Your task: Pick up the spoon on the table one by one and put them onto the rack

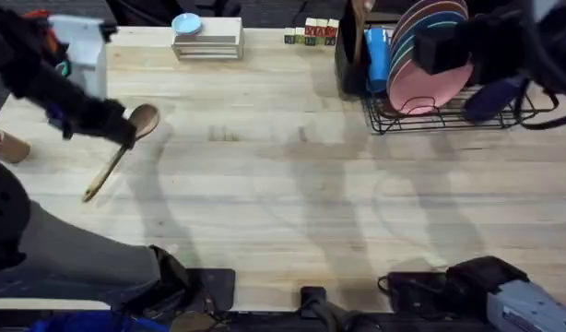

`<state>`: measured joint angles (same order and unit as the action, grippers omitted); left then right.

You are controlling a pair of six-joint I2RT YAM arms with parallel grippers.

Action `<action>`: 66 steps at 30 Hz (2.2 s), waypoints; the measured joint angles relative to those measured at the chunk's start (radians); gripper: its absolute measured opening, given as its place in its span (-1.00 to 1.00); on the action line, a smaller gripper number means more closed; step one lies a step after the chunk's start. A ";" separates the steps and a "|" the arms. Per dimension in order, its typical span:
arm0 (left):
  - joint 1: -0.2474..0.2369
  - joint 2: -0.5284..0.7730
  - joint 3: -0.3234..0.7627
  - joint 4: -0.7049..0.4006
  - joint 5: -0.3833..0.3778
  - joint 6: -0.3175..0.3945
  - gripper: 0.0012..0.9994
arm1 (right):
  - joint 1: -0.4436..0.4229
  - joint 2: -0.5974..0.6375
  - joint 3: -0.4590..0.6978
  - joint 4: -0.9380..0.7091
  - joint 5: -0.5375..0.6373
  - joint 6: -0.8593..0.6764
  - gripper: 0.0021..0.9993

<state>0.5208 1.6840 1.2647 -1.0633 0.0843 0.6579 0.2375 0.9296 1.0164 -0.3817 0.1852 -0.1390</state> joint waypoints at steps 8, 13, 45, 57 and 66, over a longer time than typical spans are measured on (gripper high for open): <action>-0.195 0.000 0.140 -0.034 0.068 -0.012 -0.92 | 0.000 -0.064 0.000 -0.009 0.053 0.000 0.99; -0.320 0.000 0.231 -0.001 0.149 -0.032 -0.92 | 0.000 -0.070 0.000 -0.042 0.059 0.000 0.99; -0.855 0.000 0.309 0.836 0.531 -0.511 -0.92 | 0.000 -0.070 0.000 -0.070 0.062 0.009 0.99; -0.934 0.053 0.310 1.028 0.542 -0.607 -0.92 | 0.000 -0.070 0.000 -0.071 0.062 0.009 0.99; -0.994 0.140 0.310 1.135 0.546 -0.661 -0.92 | 0.000 -0.070 0.000 -0.071 0.062 0.009 0.99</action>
<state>-0.4734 1.8244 1.5745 0.0720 0.6308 -0.0028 0.2375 0.8597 1.0164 -0.4522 0.2470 -0.1303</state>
